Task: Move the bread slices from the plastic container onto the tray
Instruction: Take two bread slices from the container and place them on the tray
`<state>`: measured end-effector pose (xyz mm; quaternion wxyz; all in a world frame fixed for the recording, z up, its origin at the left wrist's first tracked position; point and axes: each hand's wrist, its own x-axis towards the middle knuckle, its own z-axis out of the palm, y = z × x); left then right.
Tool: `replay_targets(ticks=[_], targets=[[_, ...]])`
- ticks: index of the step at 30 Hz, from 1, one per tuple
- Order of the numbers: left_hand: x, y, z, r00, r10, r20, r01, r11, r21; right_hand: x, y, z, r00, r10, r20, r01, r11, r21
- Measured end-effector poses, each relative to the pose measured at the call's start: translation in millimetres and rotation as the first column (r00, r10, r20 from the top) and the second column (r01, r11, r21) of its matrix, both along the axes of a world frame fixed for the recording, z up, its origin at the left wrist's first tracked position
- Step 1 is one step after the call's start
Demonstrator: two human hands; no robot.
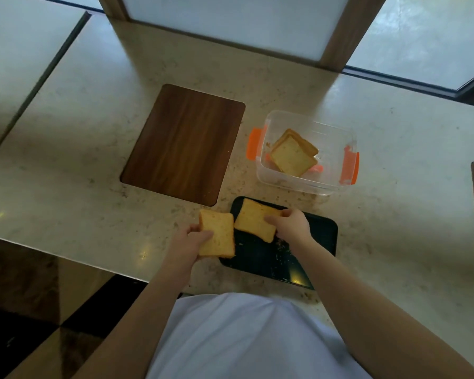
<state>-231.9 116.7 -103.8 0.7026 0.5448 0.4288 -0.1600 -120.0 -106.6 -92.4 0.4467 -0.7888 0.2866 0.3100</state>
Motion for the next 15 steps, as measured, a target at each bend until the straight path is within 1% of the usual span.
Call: replay_targets(ticks=[1,3,9,15], targets=[[1.1,-0.2,0.1,1.0,-0.007,0.003,0.007,1.0,0.01,-4.1,-2.1,-0.4,0.998,0.048,0.042,-0.046,0.998,-0.052],[3.3,-0.8,0.1,1.0,-0.007,0.008,0.007,1.0,0.023,-12.6,-5.8,-2.0,0.992,0.087,0.093,-0.08,0.994,-0.072],[7.1,-3.1,0.9,1.0,0.0,0.008,0.0,0.999,0.049,-21.3,-2.3,-3.6,0.994,0.084,0.073,-0.086,0.996,0.024],[6.5,0.0,2.8,1.0,0.001,-0.001,-0.001,0.998,0.058,-13.6,8.1,-5.4,0.988,0.13,0.085,-0.132,0.991,0.02]])
